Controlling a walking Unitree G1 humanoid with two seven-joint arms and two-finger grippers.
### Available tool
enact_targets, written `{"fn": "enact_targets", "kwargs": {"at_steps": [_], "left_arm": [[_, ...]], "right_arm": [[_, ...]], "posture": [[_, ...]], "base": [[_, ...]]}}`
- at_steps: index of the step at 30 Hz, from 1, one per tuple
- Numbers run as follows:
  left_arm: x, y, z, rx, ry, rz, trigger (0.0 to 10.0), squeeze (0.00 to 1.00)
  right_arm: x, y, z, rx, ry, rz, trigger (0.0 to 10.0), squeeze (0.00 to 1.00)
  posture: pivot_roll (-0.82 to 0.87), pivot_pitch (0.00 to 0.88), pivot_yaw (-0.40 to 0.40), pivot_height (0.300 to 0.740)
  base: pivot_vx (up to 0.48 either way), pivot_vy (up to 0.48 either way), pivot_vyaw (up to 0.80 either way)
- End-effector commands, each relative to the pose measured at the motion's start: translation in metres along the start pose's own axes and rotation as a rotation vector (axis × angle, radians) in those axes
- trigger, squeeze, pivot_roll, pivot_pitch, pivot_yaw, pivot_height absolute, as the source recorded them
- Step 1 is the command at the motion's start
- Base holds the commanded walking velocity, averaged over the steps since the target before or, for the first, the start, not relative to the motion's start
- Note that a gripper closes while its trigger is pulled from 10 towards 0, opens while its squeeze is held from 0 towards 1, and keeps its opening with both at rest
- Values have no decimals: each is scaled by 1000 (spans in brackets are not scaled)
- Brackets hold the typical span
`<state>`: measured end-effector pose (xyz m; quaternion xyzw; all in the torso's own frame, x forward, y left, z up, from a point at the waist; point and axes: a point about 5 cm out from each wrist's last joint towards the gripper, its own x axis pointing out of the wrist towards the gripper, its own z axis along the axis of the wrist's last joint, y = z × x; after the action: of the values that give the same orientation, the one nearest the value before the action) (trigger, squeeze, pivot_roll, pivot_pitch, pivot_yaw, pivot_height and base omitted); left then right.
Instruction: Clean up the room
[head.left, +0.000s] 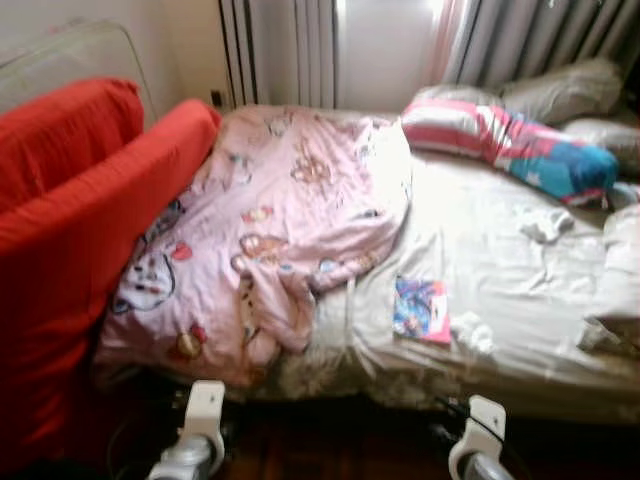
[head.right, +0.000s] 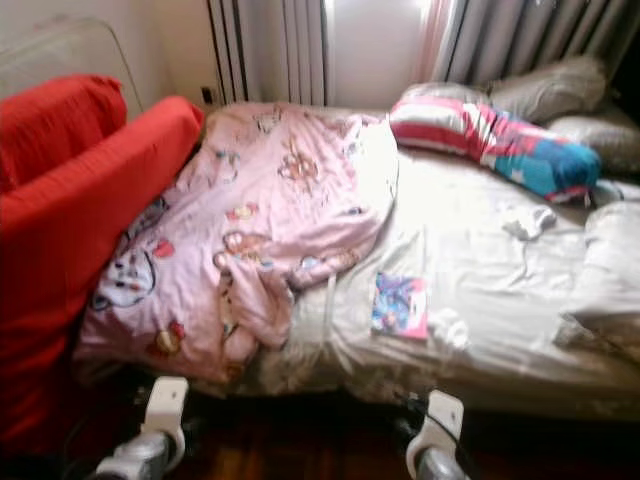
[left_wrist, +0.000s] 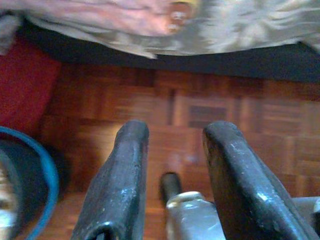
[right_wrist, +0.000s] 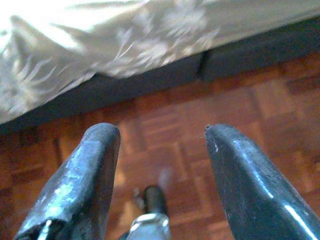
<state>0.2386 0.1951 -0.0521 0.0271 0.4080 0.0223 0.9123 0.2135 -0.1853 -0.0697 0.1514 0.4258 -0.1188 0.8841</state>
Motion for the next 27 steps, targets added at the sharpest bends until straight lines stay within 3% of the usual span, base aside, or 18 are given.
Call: {"fn": "enact_targets", "kwargs": {"at_steps": [1, 27], "left_arm": [[-1, 7, -1, 6, 8, 17, 10000, 0], [-1, 5, 0, -38, -13, 3, 10000, 0]], "right_arm": [[0, 4, -1, 9, 3, 7, 10000, 0], [0, 4, 0, 18, -14, 9, 10000, 0]], "posture": [[22, 0, -46, 740], [24, 0, -46, 740]], "base": [[0, -266, 0], [0, -20, 0]]}}
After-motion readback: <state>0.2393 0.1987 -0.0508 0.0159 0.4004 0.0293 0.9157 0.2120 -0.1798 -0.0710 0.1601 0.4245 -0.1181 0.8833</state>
